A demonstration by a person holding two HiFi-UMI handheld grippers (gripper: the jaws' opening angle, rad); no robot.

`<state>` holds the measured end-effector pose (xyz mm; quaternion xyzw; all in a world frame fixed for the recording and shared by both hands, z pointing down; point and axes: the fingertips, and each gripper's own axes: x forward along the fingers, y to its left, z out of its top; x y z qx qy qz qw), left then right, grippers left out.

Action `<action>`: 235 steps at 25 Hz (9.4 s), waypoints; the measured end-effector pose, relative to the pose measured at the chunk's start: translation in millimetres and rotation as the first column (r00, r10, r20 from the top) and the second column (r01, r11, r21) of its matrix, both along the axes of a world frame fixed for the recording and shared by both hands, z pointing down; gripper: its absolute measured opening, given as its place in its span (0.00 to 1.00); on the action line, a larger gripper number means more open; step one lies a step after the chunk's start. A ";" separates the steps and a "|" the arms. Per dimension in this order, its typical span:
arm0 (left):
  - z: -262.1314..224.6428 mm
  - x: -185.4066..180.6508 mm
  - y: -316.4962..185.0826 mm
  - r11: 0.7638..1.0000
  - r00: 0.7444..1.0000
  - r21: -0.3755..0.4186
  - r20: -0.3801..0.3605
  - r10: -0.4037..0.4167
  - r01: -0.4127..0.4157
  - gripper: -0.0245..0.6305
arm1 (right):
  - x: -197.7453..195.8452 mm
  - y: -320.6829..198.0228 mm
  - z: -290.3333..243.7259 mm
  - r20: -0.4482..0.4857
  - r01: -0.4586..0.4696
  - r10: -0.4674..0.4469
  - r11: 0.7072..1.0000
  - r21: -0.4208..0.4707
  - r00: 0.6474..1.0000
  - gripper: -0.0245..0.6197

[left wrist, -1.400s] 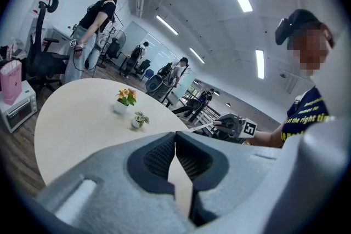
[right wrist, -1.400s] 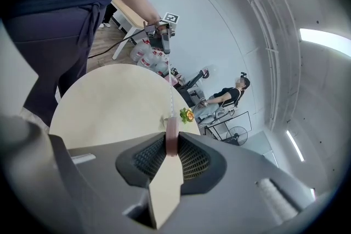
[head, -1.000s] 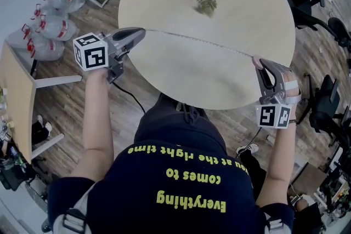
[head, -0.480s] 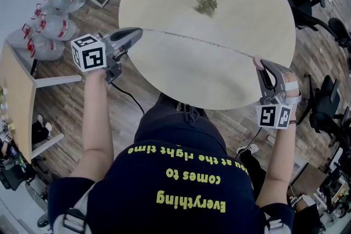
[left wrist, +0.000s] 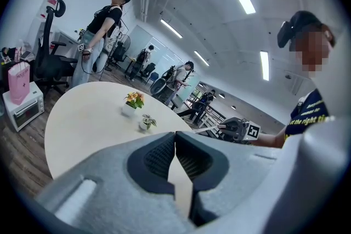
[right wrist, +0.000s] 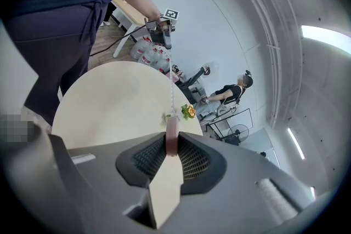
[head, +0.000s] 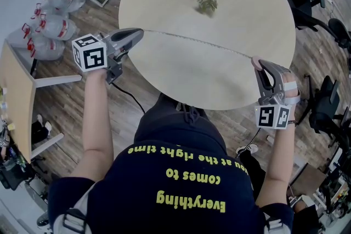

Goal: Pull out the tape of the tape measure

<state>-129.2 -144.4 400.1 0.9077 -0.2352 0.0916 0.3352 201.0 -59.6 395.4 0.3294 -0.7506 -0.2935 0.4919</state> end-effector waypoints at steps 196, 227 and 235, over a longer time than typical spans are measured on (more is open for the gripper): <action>-3.9 168.2 78.7 0.915 0.912 -0.058 -0.119 0.392 -0.400 0.05 | -108.5 16.9 6.1 0.214 0.117 -0.107 0.993 -0.032 0.971 0.17; -3.7 183.4 86.2 0.894 0.891 -0.056 -0.128 0.435 -0.445 0.05 | -137.4 16.4 5.3 0.237 0.176 -0.164 0.984 -0.028 0.958 0.17; 0.2 184.5 87.8 0.901 0.895 -0.045 -0.141 0.422 -0.432 0.05 | -137.0 16.9 9.1 0.245 0.174 -0.160 0.984 -0.038 0.956 0.17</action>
